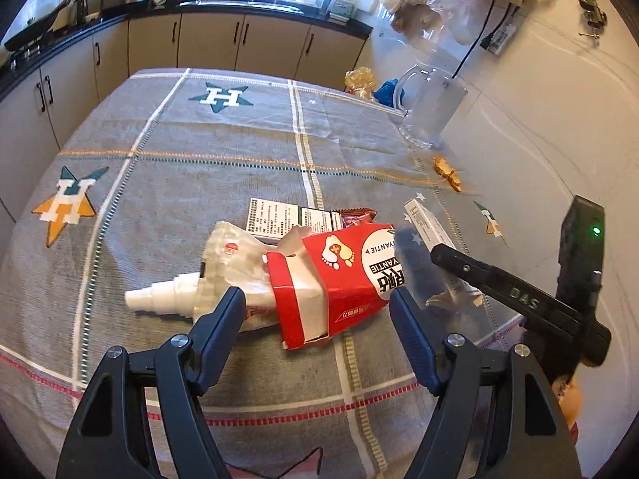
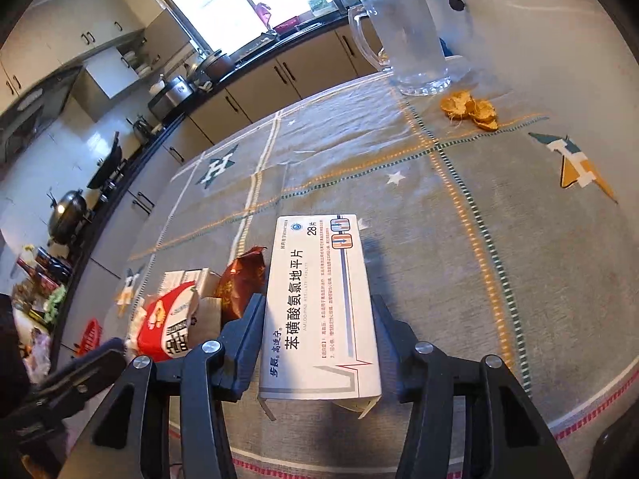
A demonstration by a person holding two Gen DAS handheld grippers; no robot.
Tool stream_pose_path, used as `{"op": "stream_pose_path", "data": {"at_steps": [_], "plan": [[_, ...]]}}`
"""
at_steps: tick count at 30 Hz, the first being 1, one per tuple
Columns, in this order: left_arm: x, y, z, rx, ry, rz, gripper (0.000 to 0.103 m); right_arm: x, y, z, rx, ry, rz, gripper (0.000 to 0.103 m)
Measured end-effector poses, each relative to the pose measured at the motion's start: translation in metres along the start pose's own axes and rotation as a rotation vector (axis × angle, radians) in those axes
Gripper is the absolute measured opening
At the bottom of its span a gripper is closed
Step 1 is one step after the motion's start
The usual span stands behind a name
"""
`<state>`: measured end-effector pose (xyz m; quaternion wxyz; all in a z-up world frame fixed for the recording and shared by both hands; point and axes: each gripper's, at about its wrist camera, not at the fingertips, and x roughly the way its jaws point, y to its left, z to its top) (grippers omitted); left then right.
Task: Collect trash
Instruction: 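Grasp the red-and-white snack bag with the left tool while the right holds the medicine box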
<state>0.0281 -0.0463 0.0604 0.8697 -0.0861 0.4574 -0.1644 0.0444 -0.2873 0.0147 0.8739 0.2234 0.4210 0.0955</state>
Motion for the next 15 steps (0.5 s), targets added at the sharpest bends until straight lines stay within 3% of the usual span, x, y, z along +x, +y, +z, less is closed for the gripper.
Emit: {"op": "stream_pose_path", "data": {"at_steps": [3,6,8,12,14,15], "plan": [[0.004,-0.004,0.001,-0.001,-0.007,-0.003,0.07,-0.002,-0.002,0.001,0.014,-0.009,0.006,0.055],[0.009,-0.013,0.0,0.02,0.006,-0.006,0.054,-0.002,-0.005,0.0,0.03,-0.009,0.011,0.055],[0.008,-0.022,-0.006,0.051,0.02,-0.023,0.054,-0.003,-0.009,0.001,0.049,-0.012,0.016,0.055],[-0.002,-0.053,-0.035,0.216,0.038,-0.053,0.054,-0.012,-0.017,0.002,0.078,-0.043,-0.002,0.055],[-0.011,-0.064,-0.045,0.298,0.013,-0.027,0.055,-0.016,-0.019,0.003,0.089,-0.061,-0.017,0.055],[-0.014,-0.067,-0.045,0.334,-0.005,-0.009,0.061,-0.017,-0.019,0.003,0.095,-0.067,-0.019,0.055]]}}
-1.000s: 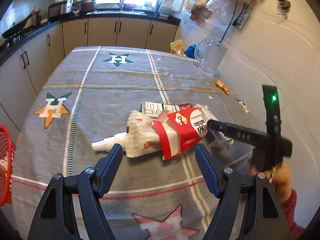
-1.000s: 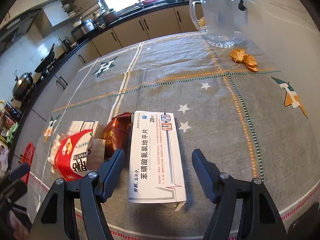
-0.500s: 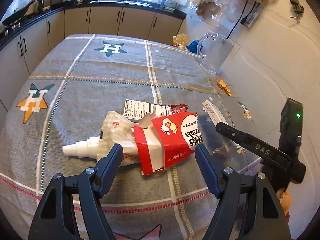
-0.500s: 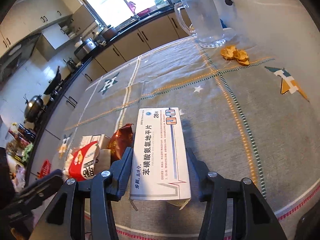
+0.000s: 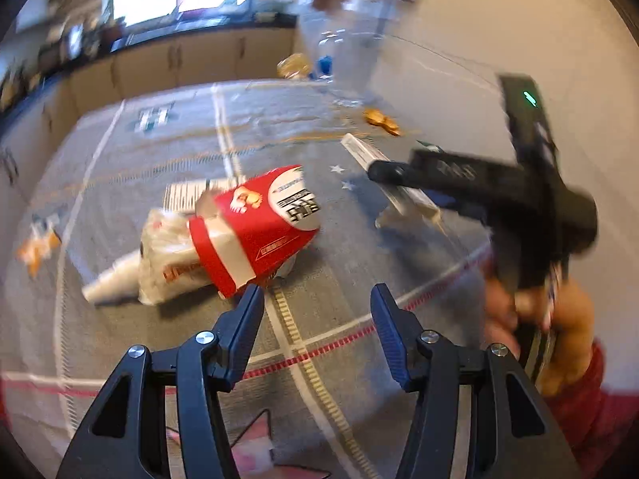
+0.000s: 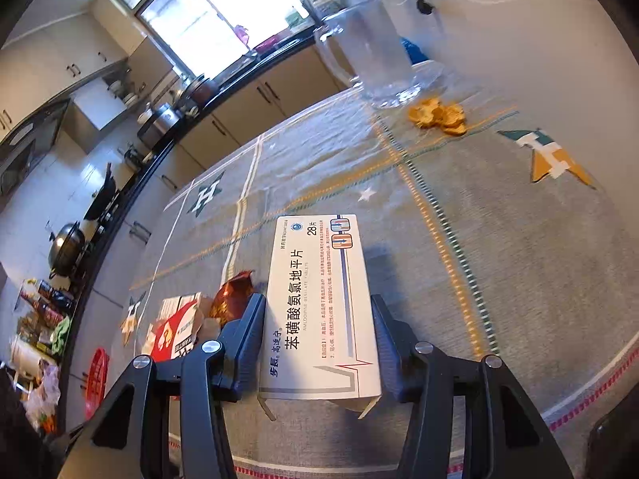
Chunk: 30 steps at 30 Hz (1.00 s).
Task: Collect trash
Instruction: 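Grasp the red-and-white snack bag with the left tool while the right holds the medicine box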
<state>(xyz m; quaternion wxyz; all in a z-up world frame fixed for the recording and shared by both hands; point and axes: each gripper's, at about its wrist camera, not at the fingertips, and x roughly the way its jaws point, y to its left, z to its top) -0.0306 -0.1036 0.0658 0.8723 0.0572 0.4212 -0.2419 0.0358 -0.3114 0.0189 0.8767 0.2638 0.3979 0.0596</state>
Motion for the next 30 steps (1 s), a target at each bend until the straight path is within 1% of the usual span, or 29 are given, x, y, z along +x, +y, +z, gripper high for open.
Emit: {"op": "stream_pose_path", "data": {"at_steps": [1,2,3,4,5,8,10,12,15,17,20,21,23,25,26,27,29,30], "plan": [[-0.003,-0.002,0.002,0.017,-0.016,0.031,0.067,-0.002,-0.001,0.0,0.007,-0.005,0.003,0.055],[-0.005,-0.001,0.005,0.028,-0.033,0.07,0.08,-0.002,-0.001,0.001,0.013,-0.009,0.002,0.055],[-0.007,-0.001,0.008,0.044,-0.055,0.111,0.086,-0.002,-0.002,0.001,0.015,-0.01,-0.005,0.055],[-0.007,0.0,0.013,0.08,-0.074,0.134,0.088,-0.002,-0.003,0.001,0.019,-0.01,-0.009,0.055],[-0.006,0.0,0.017,0.116,-0.078,0.136,0.09,-0.002,-0.004,0.001,0.026,-0.009,-0.006,0.055],[0.008,0.0,0.028,0.237,-0.046,0.186,0.091,-0.001,-0.008,0.002,0.039,-0.007,-0.016,0.055],[0.022,-0.003,0.032,0.338,-0.003,0.184,0.091,-0.001,-0.01,0.001,0.042,-0.005,-0.014,0.055],[0.036,-0.005,0.035,0.413,0.037,0.198,0.091,-0.001,-0.009,0.001,0.04,-0.004,-0.017,0.055],[0.05,-0.006,0.036,0.48,0.065,0.235,0.091,0.0,-0.008,0.001,0.04,-0.004,-0.022,0.055],[0.057,-0.004,0.039,0.491,0.066,0.267,0.091,0.001,-0.008,0.001,0.042,-0.002,-0.023,0.055],[0.073,0.001,0.042,0.504,0.109,0.252,0.091,0.003,-0.007,0.001,0.039,0.002,-0.02,0.055],[0.078,0.002,0.042,0.505,0.111,0.259,0.091,0.004,-0.007,0.001,0.036,0.002,-0.02,0.055],[0.083,0.002,0.041,0.501,0.108,0.258,0.091,0.005,-0.007,0.001,0.032,0.004,-0.02,0.055],[0.082,0.003,0.037,0.481,0.085,0.242,0.091,0.006,-0.009,0.0,0.03,0.005,-0.023,0.055],[0.081,0.003,0.036,0.474,0.075,0.244,0.089,0.007,-0.008,0.0,0.028,0.006,-0.026,0.055],[0.079,0.003,0.035,0.463,0.06,0.255,0.08,0.007,-0.008,-0.001,0.026,0.009,-0.027,0.055],[0.074,0.003,0.034,0.44,0.039,0.256,0.077,0.008,-0.008,-0.001,0.025,0.01,-0.029,0.055],[0.068,0.004,0.033,0.42,0.01,0.245,0.073,0.008,-0.007,-0.001,0.021,0.009,-0.031,0.055]]}}
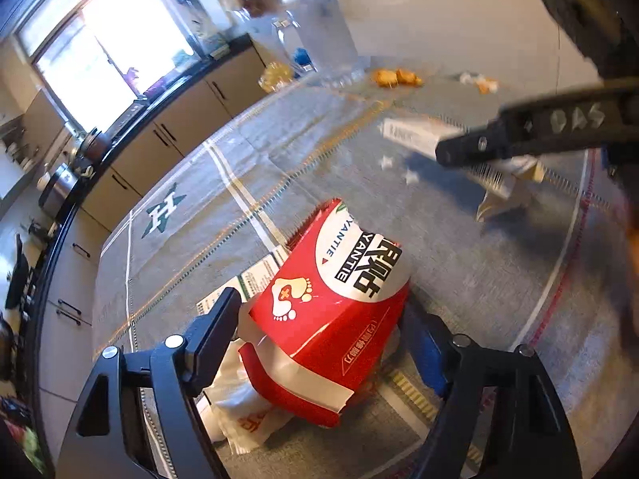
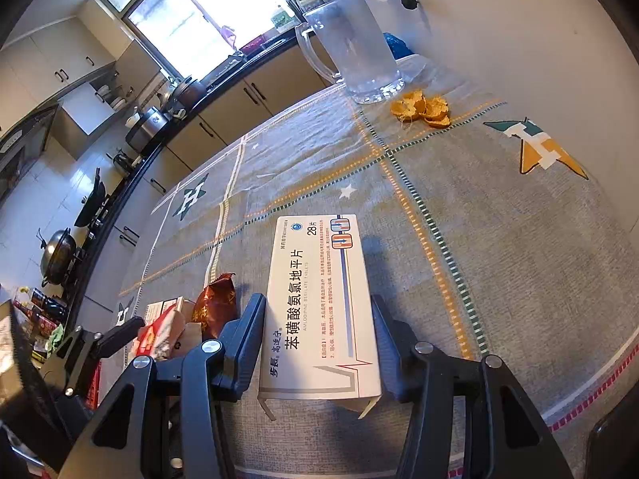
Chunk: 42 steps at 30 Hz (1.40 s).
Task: Collect trash
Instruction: 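Grasp the red-and-white snack bag with the left tool while the right holds the medicine box, then carry the snack bag and the medicine box over the red basket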
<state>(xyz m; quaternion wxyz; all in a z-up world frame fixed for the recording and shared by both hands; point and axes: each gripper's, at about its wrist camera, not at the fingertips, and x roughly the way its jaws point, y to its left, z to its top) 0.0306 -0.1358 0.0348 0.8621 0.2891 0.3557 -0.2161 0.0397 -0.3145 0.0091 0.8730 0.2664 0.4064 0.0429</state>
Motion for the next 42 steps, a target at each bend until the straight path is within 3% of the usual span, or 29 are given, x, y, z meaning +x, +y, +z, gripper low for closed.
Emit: {"op": "stream_pose_path", "data": {"at_steps": [9,15,19,26,36,42], "plan": [[-0.044,0.01,-0.015,-0.166,-0.143,-0.058,0.069,-0.006,0.008,-0.002,-0.049,-0.039,0.008,0.055],[-0.075,0.021,-0.039,-0.316,-0.215,-0.102,0.069,-0.017,0.035,-0.009,-0.178,-0.089,0.059,0.055],[-0.088,0.029,-0.058,-0.399,-0.216,-0.088,0.069,-0.023,0.057,-0.019,-0.293,-0.113,0.116,0.055],[-0.103,0.052,-0.096,-0.545,-0.182,-0.05,0.069,-0.026,0.088,-0.039,-0.433,-0.12,0.14,0.055],[-0.118,0.078,-0.136,-0.651,-0.16,-0.01,0.069,-0.051,0.122,-0.084,-0.457,-0.073,0.164,0.055],[-0.128,0.085,-0.15,-0.665,-0.167,0.013,0.069,-0.062,0.14,-0.103,-0.466,-0.079,0.157,0.055]]}}
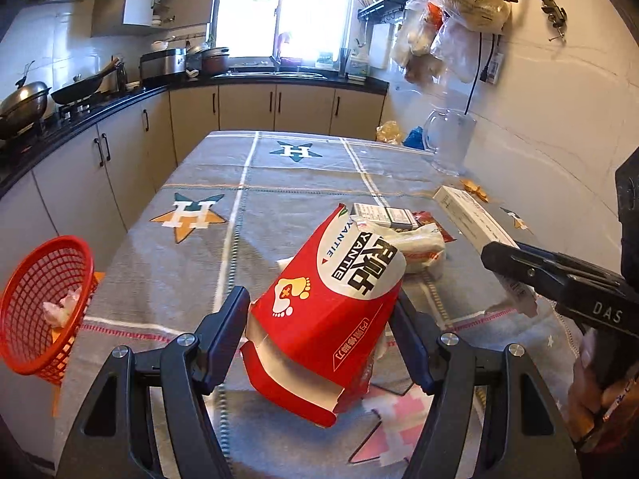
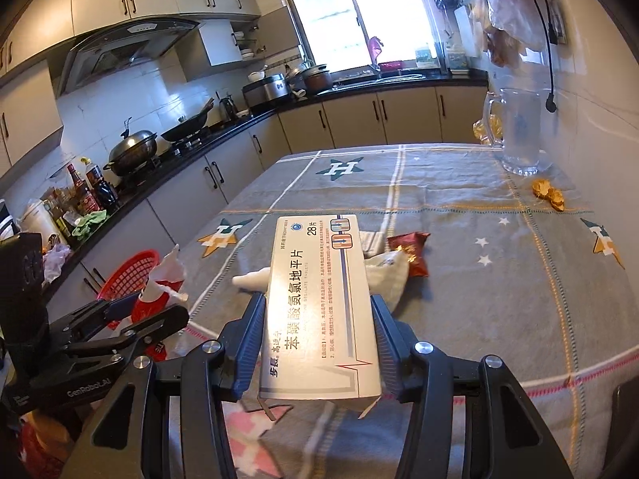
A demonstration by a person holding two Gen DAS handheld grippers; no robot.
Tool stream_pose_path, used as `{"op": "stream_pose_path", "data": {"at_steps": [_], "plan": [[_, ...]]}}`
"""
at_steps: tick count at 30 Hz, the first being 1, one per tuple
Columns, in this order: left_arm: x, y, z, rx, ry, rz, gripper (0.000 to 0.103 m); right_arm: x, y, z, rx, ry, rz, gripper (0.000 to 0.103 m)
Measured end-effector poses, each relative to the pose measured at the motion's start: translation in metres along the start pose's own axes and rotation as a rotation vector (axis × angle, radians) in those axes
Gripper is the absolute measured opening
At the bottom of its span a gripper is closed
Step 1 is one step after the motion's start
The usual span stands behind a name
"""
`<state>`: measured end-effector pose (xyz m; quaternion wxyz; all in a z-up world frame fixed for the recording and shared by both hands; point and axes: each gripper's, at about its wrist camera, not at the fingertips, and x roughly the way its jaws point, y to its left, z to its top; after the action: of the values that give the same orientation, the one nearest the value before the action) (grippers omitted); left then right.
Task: Collect trash
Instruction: 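Carry the snack bag and the medicine box over the red basket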
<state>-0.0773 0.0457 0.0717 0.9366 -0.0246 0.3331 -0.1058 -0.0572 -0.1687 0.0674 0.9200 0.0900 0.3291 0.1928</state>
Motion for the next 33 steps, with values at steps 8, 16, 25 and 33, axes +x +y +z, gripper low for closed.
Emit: {"op": "stream_pose_path", "data": {"at_steps": [8,16,25,33], "plan": [[-0.012,0.022,-0.009,-0.034,0.003,0.03,0.069,0.009,0.029,-0.011,-0.015,0.044,-0.008,0.055],[-0.017,0.036,-0.015,-0.038,-0.015,0.085,0.069,0.017,0.061,-0.012,-0.077,0.066,-0.003,0.055],[-0.018,0.054,-0.018,-0.056,-0.024,0.11,0.069,0.03,0.075,-0.011,-0.09,0.096,-0.007,0.055],[-0.02,0.072,-0.02,-0.089,-0.03,0.128,0.069,0.039,0.085,-0.008,-0.096,0.112,-0.01,0.055]]}}
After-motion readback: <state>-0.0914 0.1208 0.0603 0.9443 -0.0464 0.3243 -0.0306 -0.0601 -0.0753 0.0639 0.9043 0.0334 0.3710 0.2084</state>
